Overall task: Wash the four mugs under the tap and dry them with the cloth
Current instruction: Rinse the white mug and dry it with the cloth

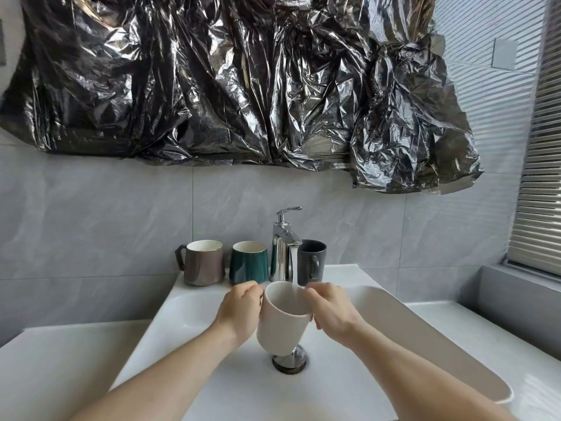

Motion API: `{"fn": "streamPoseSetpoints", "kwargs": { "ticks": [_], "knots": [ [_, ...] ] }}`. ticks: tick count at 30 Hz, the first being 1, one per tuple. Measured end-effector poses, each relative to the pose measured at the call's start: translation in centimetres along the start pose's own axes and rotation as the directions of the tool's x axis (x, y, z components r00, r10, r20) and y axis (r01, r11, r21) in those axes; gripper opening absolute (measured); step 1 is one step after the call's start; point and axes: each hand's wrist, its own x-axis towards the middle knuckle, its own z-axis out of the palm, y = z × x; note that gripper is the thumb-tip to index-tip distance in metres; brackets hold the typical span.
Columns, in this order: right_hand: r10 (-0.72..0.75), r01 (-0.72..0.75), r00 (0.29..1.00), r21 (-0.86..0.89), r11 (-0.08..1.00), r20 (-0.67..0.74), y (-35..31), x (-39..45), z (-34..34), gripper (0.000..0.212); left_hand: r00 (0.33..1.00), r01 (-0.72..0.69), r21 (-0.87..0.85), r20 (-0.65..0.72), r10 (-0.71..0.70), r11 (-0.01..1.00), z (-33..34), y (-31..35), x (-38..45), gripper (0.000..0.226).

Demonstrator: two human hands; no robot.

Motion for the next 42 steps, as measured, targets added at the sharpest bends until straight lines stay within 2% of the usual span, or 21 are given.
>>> {"fn": "streamPoseSetpoints", "kwargs": {
  "ticks": [5, 9, 11, 13, 18, 25, 30, 33, 38, 42],
  "knots": [
    [0.034, -0.014, 0.996, 0.231, 0.973, -0.082, -0.3, 0.4, 0.0, 0.05, 0.99, 0.139, -0.169, 0.061, -0.131, 0.976, 0.2, 0.1, 0.4, 0.038],
    [0.06, -0.052, 0.998, 0.328, 0.943, -0.014, -0.5, 0.3, 0.3, 0.062, 0.98, 0.197, -0.268, 0.088, -0.18, 0.943, 0.4, 0.1, 0.3, 0.045],
    [0.073, -0.09, 0.995, 0.359, 0.929, 0.061, -0.6, 0.2, 0.6, 0.072, 0.975, 0.22, -0.334, 0.114, -0.193, 0.917, 0.6, 0.2, 0.2, 0.051],
    [0.055, -0.089, 0.994, 0.382, 0.92, 0.1, -0.5, 0.0, 0.9, 0.068, 0.965, 0.263, -0.402, 0.133, -0.228, 0.877, 0.6, 0.2, 0.0, 0.058],
    [-0.014, -0.017, 0.996, 0.367, 0.93, 0.083, -0.3, -0.4, 0.8, 0.065, 0.923, 0.381, -0.434, 0.218, -0.316, 0.816, 0.7, 0.5, -0.7, 0.044],
    [-0.001, 0.003, 1.0, 0.183, 0.983, -0.014, 0.0, -0.1, 0.6, 0.053, 0.89, 0.393, -0.211, 0.334, -0.312, 0.895, 0.8, 0.6, -1.4, 0.037],
    [0.023, -0.027, 0.997, -0.05, 0.998, -0.07, -0.5, -0.1, 0.4, 0.05, 0.879, 0.371, -0.106, 0.361, -0.312, 0.923, 0.8, 0.7, -1.4, 0.029],
    [0.037, -0.048, 0.995, -0.13, 0.99, -0.091, -1.0, -0.3, 0.3, 0.05, 0.876, 0.362, -0.064, 0.366, -0.315, 0.93, 0.7, 0.6, -1.3, 0.028],
    [0.052, -0.061, 0.996, -0.129, 0.99, -0.072, -1.0, -0.7, 0.0, 0.065, 0.878, 0.348, -0.015, 0.357, -0.32, 0.937, 0.7, 0.7, -1.3, 0.033],
    [0.102, -0.103, 0.994, 0.03, 0.994, 0.031, -1.2, -1.1, 0.0, 0.058, 0.907, 0.323, -0.014, 0.291, -0.306, 0.946, 0.9, 1.0, -1.1, 0.035]
  ]
}}
